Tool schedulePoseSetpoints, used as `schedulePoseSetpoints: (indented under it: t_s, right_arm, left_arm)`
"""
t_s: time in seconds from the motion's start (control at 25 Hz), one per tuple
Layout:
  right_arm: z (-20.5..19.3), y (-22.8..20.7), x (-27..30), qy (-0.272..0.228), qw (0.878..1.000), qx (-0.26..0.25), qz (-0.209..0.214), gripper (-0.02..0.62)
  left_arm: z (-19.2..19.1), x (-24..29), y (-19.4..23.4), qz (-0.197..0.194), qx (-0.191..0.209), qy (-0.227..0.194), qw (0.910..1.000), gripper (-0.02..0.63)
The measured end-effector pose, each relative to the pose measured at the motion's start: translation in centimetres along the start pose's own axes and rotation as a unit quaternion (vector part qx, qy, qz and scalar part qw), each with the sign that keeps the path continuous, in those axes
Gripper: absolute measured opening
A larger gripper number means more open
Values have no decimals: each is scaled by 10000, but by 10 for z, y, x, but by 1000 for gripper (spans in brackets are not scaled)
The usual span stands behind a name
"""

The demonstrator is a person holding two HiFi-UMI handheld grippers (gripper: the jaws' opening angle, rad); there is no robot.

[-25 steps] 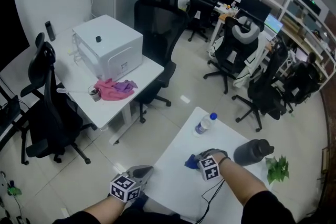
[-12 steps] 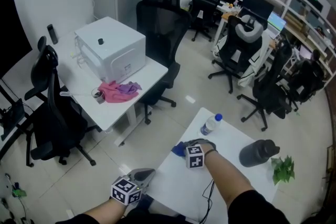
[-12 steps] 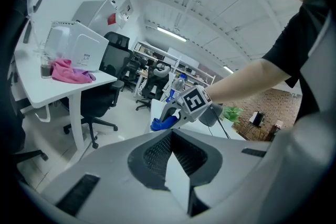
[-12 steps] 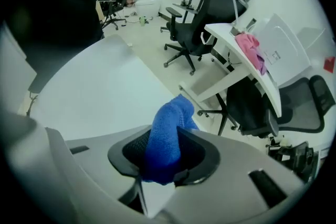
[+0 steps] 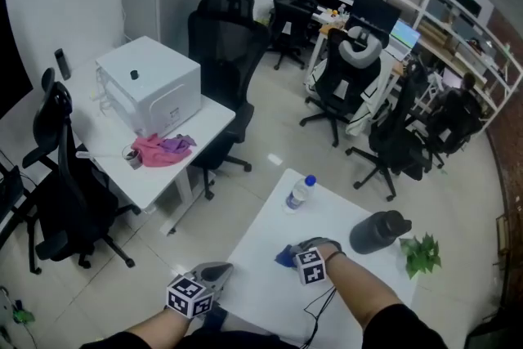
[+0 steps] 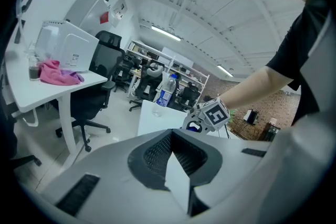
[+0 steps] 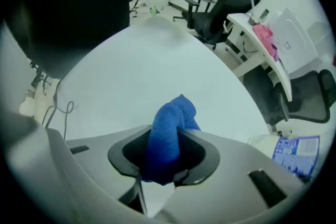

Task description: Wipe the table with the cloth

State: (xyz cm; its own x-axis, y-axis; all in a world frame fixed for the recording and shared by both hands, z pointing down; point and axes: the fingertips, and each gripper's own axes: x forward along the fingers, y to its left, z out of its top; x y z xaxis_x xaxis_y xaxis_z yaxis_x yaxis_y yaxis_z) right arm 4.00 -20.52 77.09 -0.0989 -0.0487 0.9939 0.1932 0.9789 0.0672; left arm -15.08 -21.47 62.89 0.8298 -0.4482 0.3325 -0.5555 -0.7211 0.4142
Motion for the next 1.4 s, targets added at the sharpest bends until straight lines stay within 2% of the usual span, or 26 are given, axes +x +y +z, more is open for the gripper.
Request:
schedulePoseSetpoints:
  t_s: [0.12,0.2,0.32,0.4,0.68,0.88,1.04,1.2,1.4]
  right_arm:
    - [-4,16,-23,-353,9977,137,-561,127]
    - [-13,34,-40,-394,9956,110,-843,127]
    - [-39,79,-61,-307,9942,97,-1025,127]
    - [-61,119,-71,-212,9934,286,-1086,127]
    - [-147,289,-86,133,9834,1414,-1134,127]
    - [-193,418,-91,419,9661,2343,-1001,127]
    - [-214,505,-87,599,9503,2922,-890,127]
    - [-227,557,-75,699,9394,3260,-794,130]
    - [-237,571,-62,636,9290,3545,-854,137]
  left_arm:
    - [4,17,-28,-231,146,38,9996,2]
    - [2,33,-51,-435,244,133,9987,2]
    - [-3,61,-93,-801,396,278,9956,2]
    - [-8,79,-127,-1094,517,386,9919,2]
    - [-49,142,-256,-2100,912,861,9696,2]
    - [-82,169,-337,-2643,1067,1162,9515,2]
    - [-104,179,-388,-2990,1206,1372,9366,2]
    - [-120,182,-417,-3113,1316,1530,9286,2]
    - [-131,184,-433,-3113,1419,1669,9247,2]
